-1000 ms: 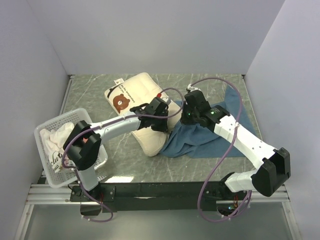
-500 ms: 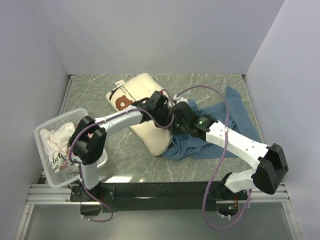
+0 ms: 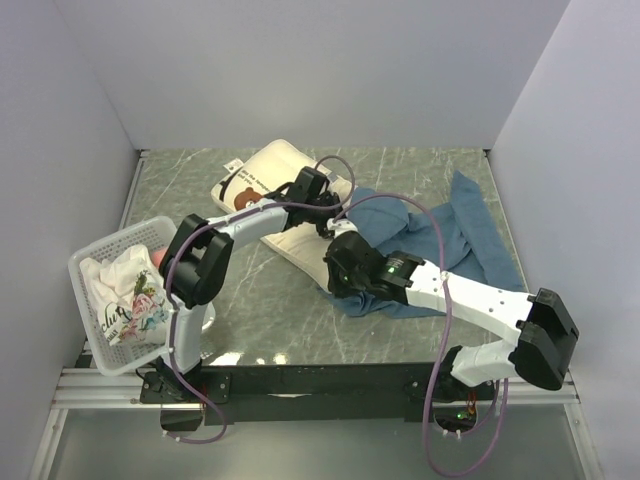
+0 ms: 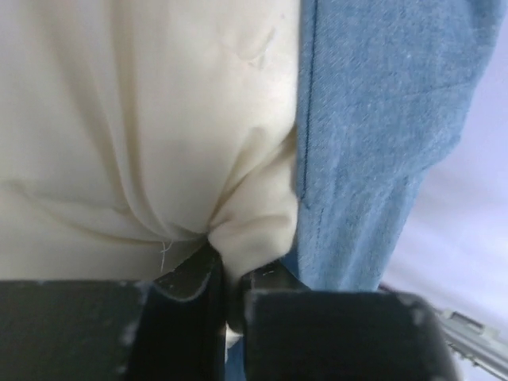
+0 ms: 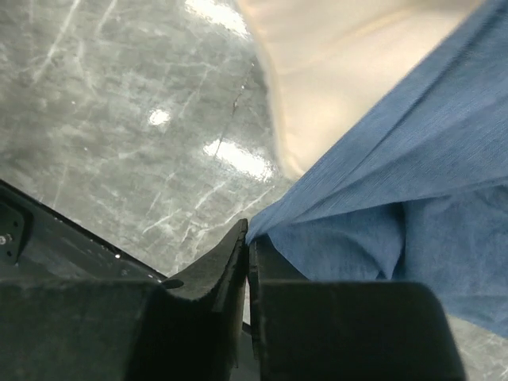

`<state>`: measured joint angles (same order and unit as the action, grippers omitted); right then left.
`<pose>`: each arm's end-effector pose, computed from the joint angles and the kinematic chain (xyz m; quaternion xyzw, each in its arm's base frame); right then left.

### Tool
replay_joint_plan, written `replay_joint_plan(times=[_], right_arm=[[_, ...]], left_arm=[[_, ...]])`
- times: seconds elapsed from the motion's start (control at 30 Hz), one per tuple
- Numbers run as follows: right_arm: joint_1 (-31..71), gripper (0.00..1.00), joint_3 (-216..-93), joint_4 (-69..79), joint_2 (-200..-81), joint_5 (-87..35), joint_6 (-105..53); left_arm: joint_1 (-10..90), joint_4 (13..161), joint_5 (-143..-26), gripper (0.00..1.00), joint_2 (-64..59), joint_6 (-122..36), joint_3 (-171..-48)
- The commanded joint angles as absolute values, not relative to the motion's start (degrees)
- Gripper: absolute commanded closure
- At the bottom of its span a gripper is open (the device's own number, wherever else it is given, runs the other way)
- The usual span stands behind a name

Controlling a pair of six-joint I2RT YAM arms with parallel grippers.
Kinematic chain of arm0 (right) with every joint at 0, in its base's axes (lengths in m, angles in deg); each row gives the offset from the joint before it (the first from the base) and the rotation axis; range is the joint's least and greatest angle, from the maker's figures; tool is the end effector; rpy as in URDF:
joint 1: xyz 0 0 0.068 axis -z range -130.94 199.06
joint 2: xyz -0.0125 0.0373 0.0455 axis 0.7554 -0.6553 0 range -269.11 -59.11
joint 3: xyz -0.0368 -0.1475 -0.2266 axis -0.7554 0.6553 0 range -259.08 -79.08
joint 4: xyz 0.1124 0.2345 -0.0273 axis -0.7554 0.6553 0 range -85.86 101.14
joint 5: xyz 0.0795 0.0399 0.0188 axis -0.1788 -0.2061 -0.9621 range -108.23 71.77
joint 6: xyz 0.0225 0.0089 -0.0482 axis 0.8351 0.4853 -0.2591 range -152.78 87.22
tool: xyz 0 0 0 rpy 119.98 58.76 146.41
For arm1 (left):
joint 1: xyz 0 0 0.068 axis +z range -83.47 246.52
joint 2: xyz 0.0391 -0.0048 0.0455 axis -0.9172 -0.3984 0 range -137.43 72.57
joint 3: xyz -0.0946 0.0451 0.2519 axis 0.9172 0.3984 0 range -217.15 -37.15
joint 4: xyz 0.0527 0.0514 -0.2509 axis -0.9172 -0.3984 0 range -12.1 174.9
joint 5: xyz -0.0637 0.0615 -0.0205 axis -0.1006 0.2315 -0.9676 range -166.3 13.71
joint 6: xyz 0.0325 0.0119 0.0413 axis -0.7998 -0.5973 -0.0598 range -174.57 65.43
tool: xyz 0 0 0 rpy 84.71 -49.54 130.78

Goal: Put the pillow into the pillowcase

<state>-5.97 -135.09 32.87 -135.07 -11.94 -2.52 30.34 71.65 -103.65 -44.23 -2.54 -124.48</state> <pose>0.1632 0.2262 0.2603 -0.1814 0.9167 0.2009 0.2939 0.3612 -0.2844 0.2093 -0.0287 0.8947 -0.4266 0.1290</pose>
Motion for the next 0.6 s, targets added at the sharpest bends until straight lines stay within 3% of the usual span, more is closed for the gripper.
replay_joint_plan(times=[0.0, 0.1, 0.17, 0.23, 0.27, 0.47, 0.57], right_arm=[[-4.9, 0.90, -141.5, 33.9, -133.7, -15.5, -4.2], [-0.6, 0.92, -145.2, 35.9, -135.3, -17.6, -4.7], [1.6, 0.91, -146.0, 35.8, -135.6, -20.8, -5.1], [2.8, 0.83, -147.0, 36.4, -136.3, -20.3, -5.0], [4.0, 0.82, -147.3, 36.3, -137.3, -20.1, -4.9], [6.3, 0.76, -147.3, 35.0, -139.9, -20.7, -4.7], [6.2, 0.62, -148.2, 36.4, -140.1, -18.3, -4.7]], left_arm=[[30.6, 85.4, -106.4, 0.87, -44.8, 4.8, -127.2], [30.6, 85.8, -103.6, 0.75, -42.8, 3.5, -126.0], [30.9, 83.3, -104.0, 0.55, -42.5, 1.3, -127.1], [30.9, 77.6, -103.4, 0.43, -42.0, -3.1, -128.8], [31.0, 76.6, -102.9, 0.32, -41.3, -4.0, -128.4], [35.0, 75.6, -94.9, 0.16, -29.7, -5.3, -116.2], [37.9, 73.3, -89.8, 0.14, -23.5, -5.3, -111.1]])
